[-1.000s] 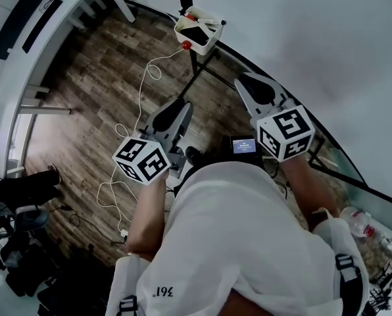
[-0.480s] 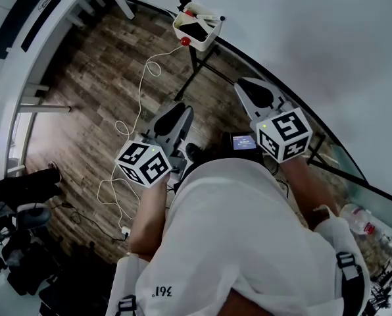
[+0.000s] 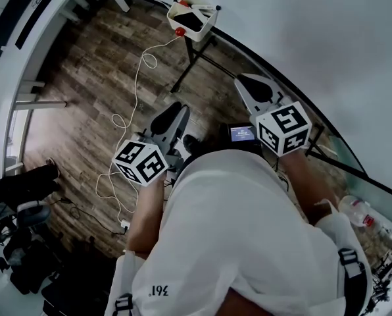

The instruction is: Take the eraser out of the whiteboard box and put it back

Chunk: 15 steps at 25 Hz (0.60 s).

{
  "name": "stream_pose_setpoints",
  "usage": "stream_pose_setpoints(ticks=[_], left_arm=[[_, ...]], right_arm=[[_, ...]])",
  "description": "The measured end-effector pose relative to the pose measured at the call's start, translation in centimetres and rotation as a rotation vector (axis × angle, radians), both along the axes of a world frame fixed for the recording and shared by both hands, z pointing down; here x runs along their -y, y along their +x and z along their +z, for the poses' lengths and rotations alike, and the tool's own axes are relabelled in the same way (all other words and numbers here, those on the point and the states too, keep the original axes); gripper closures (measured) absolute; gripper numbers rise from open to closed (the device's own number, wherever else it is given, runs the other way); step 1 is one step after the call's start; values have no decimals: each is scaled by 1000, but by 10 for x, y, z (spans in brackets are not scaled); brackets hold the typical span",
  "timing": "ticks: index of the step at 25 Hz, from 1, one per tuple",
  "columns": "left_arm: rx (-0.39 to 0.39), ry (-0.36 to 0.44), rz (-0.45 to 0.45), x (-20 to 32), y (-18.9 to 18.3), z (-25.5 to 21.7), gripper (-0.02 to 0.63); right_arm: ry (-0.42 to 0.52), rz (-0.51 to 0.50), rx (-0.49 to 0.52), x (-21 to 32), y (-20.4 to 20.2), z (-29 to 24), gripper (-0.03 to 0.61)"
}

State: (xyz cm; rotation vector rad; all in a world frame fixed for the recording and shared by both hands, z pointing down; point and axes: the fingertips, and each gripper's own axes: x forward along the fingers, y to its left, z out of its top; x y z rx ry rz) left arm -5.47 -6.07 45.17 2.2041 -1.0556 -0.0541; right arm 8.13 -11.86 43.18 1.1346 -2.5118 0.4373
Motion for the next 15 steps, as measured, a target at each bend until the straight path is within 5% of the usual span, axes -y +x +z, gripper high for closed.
stream_pose_setpoints(ticks=[15], left_arm=[[-1,-28,7,-8,2,7,514]], right_arm=[[17,-54,-2,-4,-11,-1,554]])
